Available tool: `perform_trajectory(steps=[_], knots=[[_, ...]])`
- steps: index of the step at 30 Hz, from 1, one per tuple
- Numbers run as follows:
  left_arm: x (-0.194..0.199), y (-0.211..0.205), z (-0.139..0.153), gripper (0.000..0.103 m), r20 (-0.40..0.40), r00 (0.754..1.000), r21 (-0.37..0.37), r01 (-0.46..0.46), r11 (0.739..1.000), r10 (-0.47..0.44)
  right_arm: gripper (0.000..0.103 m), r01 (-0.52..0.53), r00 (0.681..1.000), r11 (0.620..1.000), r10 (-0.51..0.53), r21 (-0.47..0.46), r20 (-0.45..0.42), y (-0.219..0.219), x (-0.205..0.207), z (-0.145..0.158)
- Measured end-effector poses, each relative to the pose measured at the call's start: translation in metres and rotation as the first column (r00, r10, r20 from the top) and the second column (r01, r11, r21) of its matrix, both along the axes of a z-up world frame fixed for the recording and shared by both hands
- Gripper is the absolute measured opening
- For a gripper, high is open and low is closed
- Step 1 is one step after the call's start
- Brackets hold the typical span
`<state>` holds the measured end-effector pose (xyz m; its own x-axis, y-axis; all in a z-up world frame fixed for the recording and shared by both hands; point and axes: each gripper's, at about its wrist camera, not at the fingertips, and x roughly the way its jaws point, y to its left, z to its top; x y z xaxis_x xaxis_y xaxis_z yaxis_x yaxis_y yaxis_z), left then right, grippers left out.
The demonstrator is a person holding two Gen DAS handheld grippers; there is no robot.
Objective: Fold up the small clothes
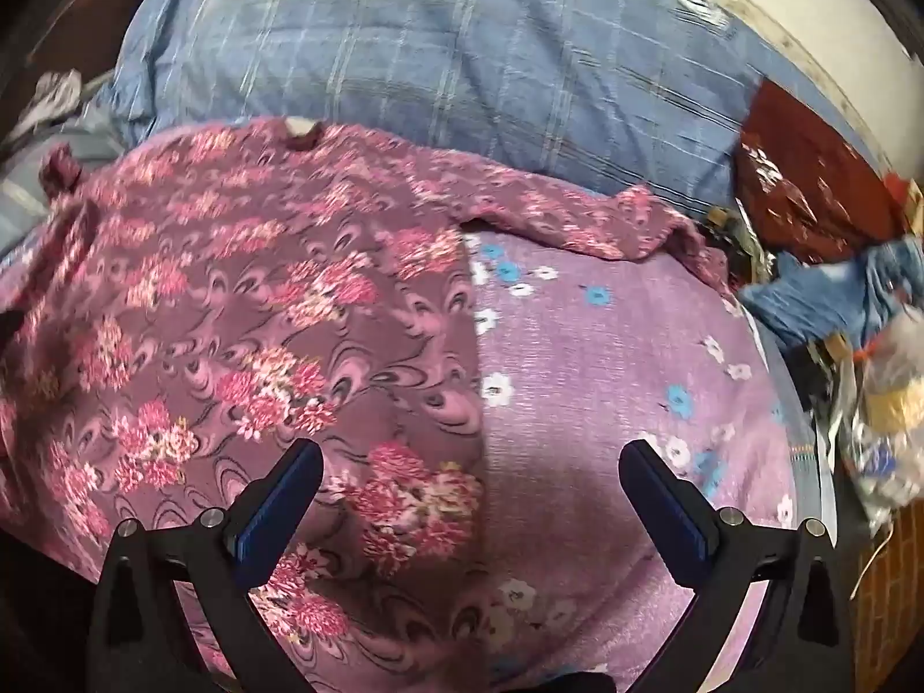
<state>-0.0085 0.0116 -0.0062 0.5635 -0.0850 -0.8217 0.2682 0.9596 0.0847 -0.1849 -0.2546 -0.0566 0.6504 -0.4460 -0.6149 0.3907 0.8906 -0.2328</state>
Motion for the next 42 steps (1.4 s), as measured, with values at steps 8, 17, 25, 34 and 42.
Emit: perform_trajectory(steps=[8, 17, 25, 34, 42], knots=[[-0.007, 0.000, 0.004, 0.103, 0.022, 1.000, 0.008, 0.016, 1.000, -0.017, 0.103, 0.017, 0.998, 0.983, -0.027, 0.184, 0.052, -0.026, -0.021, 0.016], [-0.014, -0.004, 0.010, 0.103, 0.032, 0.998, -0.007, 0.056, 0.998, -0.056, 0.102, 0.059, 0.997, 0.979, -0.066, 0.197, 0.029, -0.029, -0.029, 0.005], [-0.014, -0.007, 0.010, 0.103, 0.036, 0.996, -0.008, 0.078, 0.997, -0.077, 0.102, 0.047, 0.999, 0.994, -0.049, 0.100, 0.009, -0.023, -0.023, 0.016], [-0.011, -0.010, 0.005, 0.103, 0.025, 0.995, -0.012, 0.098, 0.995, -0.097, 0.102, 0.039, 0.999, 0.998, -0.038, 0.039, -0.020, -0.024, -0.021, 0.021], [-0.009, -0.012, -0.002, 0.103, 0.009, 0.994, -0.007, 0.110, 0.994, -0.110, 0.102, 0.028, 0.999, 0.999, -0.026, 0.044, -0.042, -0.021, -0.015, 0.015]])
